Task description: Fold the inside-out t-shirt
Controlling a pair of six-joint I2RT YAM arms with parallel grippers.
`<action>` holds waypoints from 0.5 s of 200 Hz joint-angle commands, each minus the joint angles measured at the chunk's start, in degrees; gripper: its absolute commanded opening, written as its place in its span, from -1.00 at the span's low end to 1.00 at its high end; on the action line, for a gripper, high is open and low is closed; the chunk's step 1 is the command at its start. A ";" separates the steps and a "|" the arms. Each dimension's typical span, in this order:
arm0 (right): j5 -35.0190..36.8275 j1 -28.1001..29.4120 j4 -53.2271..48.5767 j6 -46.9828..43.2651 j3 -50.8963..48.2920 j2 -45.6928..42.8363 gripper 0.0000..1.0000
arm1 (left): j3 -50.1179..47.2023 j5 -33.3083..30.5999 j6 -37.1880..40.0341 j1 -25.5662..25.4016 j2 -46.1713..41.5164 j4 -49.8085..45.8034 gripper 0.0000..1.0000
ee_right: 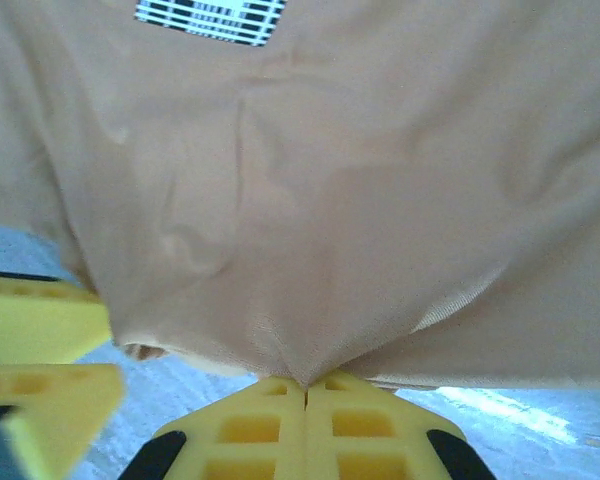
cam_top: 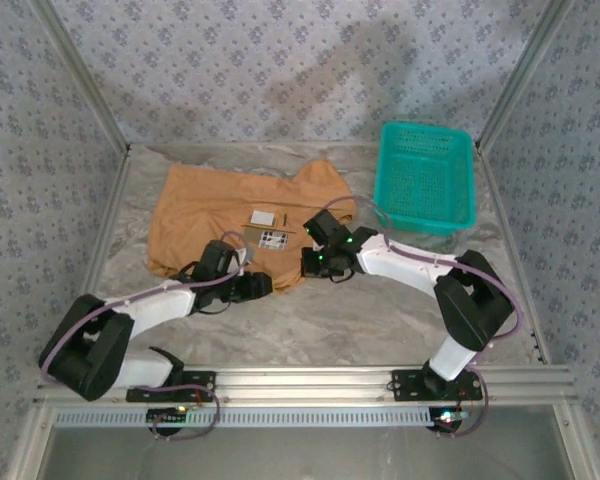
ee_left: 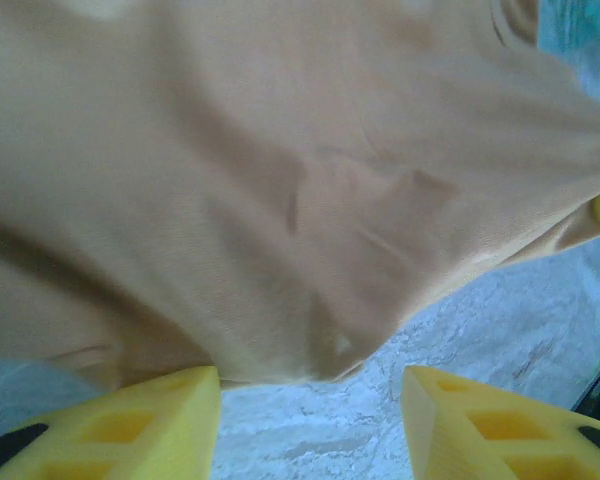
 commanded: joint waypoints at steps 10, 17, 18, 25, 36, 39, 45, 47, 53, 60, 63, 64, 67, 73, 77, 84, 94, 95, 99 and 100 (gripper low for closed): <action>-1.81 -0.45 -3.89 -1.11 1.98 -1.30 -1.00 | 5.11 0.16 3.40 -0.92 5.25 2.35 0.04; -2.11 -0.63 -3.90 -1.15 2.03 -1.58 -1.00 | 5.87 0.01 3.73 -0.93 6.70 2.38 0.03; -2.10 -0.65 -3.90 -1.14 2.03 -1.65 -1.00 | 6.04 -0.01 3.77 -0.97 6.88 2.38 0.03; -2.19 -0.84 -4.02 -1.20 2.03 -2.00 -1.00 | 6.95 -0.08 4.18 -0.98 8.37 2.09 0.01; -2.51 -1.33 -4.25 -1.12 2.03 -2.69 -1.00 | 8.39 -0.07 4.78 -0.96 10.49 1.59 -0.13; -2.60 -1.56 -4.31 -1.20 2.08 -2.86 -1.00 | 8.78 0.03 4.91 -0.93 11.06 1.36 -0.17; -2.88 -1.95 -4.50 -1.26 2.13 -3.21 -1.00 | 9.67 0.28 5.18 -0.94 11.99 0.72 -0.31; -2.96 -2.05 -4.55 -1.27 2.19 -3.34 -1.00 | 9.95 0.49 5.25 -0.99 12.31 0.49 -0.35; -3.02 -2.54 -4.80 -1.38 2.37 -3.66 -1.00 | 10.81 1.10 5.40 -0.98 12.94 -0.02 -0.50; -3.08 -3.06 -5.18 -1.69 2.77 -4.04 -1.00 | 11.61 1.85 5.52 -0.99 13.35 -0.61 -0.68; -3.07 -3.39 -5.42 -1.92 3.00 -4.14 -1.00 | 11.99 2.23 5.63 -0.89 13.38 -0.85 -0.74; -3.07 -3.44 -5.49 -2.00 3.09 -4.16 -1.00 | 12.24 2.29 5.68 -0.86 13.38 -1.04 -0.77; -3.07 -3.74 -5.80 -2.26 3.42 -4.24 -1.00 | 12.50 2.45 5.80 -0.92 13.34 -1.57 -0.84; -2.87 -4.33 -6.76 -2.80 4.29 -4.23 -1.00 | 13.33 2.75 6.10 -0.85 13.07 -2.85 -1.00; -2.69 -4.78 -7.51 -2.95 4.87 -4.17 -1.00 | 13.90 2.86 6.37 -0.78 12.77 -3.79 -1.00; -2.40 -5.56 -8.70 -2.96 6.67 -3.86 -1.00 | 14.90 2.98 6.65 -0.79 12.01 -5.56 -1.00; -2.23 -6.77 -10.28 -5.60 9.12 -2.99 -1.00 | 16.20 3.13 7.09 -0.70 10.97 -7.88 -1.00; -2.30 -6.85 -10.43 -5.69 9.36 -2.88 -1.00 | 16.30 3.17 7.11 -0.72 10.86 -8.07 -1.00; -2.43 -7.36 -10.86 -6.24 10.23 -2.30 -1.00 | 16.83 3.42 7.24 -0.68 10.42 -8.78 -1.00; -2.40 -7.49 -10.89 -6.36 10.53 -2.14 -1.00 | 16.97 3.45 7.28 -0.71 10.32 -9.00 -1.00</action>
